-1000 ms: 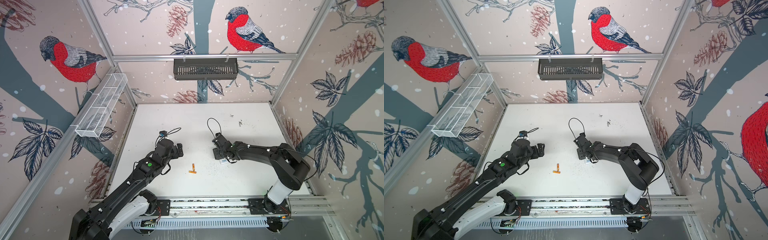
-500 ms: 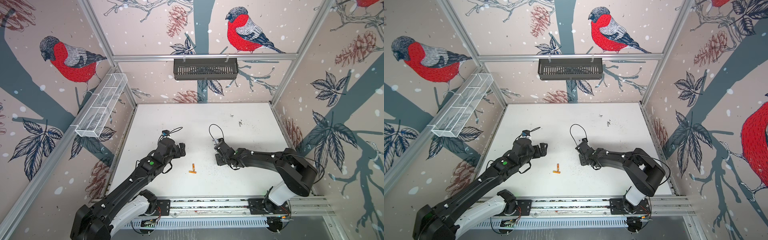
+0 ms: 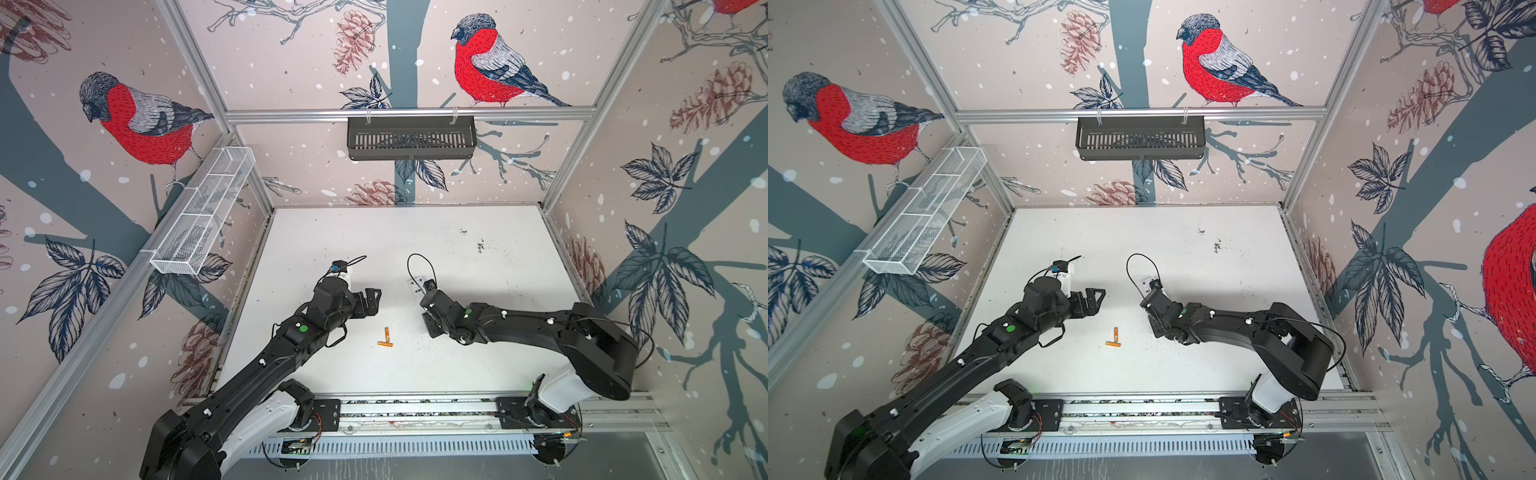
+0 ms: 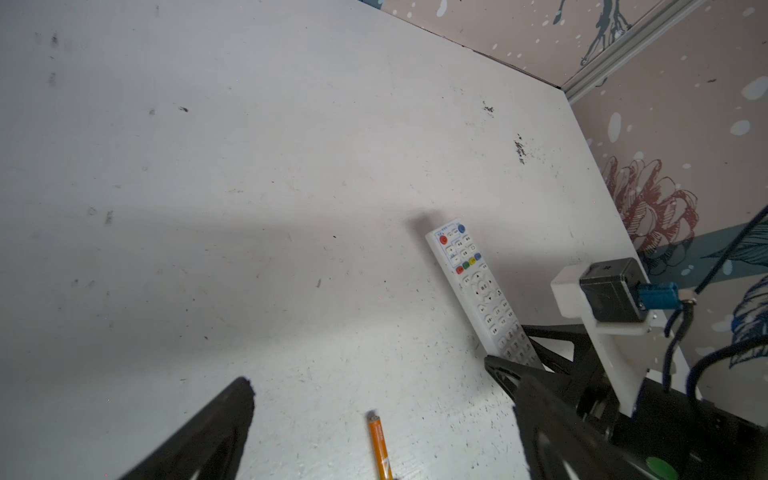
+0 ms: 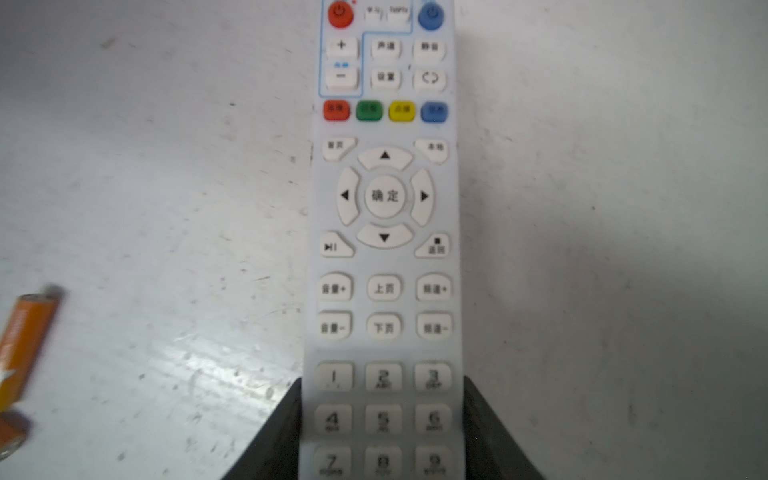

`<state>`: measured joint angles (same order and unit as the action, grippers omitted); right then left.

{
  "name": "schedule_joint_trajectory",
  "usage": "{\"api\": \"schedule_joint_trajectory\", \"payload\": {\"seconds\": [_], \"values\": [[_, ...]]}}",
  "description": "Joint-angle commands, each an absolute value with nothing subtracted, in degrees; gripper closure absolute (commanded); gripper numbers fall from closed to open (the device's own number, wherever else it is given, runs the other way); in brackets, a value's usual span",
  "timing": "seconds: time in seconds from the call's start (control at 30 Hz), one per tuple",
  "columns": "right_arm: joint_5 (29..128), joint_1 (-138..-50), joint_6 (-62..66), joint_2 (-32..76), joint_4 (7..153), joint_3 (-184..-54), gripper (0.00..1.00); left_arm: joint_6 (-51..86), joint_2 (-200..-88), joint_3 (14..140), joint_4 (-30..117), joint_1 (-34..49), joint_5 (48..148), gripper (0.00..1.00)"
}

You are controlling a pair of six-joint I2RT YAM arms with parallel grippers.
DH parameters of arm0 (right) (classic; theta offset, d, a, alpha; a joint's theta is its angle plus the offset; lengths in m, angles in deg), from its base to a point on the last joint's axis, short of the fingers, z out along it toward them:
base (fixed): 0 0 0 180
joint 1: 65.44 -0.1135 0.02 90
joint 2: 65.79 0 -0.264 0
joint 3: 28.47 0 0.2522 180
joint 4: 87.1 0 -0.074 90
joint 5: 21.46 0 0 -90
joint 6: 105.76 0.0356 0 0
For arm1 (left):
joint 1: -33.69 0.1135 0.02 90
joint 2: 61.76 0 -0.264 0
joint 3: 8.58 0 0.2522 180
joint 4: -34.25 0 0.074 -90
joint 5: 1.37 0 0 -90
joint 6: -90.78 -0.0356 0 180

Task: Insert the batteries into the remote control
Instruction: 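Carry the remote toward the left gripper while the left gripper opens nearby, then raise the remote upright between the grippers and close the left gripper on its top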

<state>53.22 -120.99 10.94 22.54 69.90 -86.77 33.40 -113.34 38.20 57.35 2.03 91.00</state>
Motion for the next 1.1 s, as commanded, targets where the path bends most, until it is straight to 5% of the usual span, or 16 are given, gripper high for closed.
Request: {"api": "schedule_joint_trajectory", "payload": {"seconds": [0.0, 1.07], "values": [[56.17, -122.12, 7.99, 19.48, 75.71, -86.41, 0.55, 33.04, -112.25, 37.26, 51.37, 2.05, 96.29, 0.02], [100.91, -119.05, 8.84, -15.79, 89.76, -77.04, 0.54, 43.78, -114.16, 32.64, 0.06, 1.50, 134.08, 0.02]]}}
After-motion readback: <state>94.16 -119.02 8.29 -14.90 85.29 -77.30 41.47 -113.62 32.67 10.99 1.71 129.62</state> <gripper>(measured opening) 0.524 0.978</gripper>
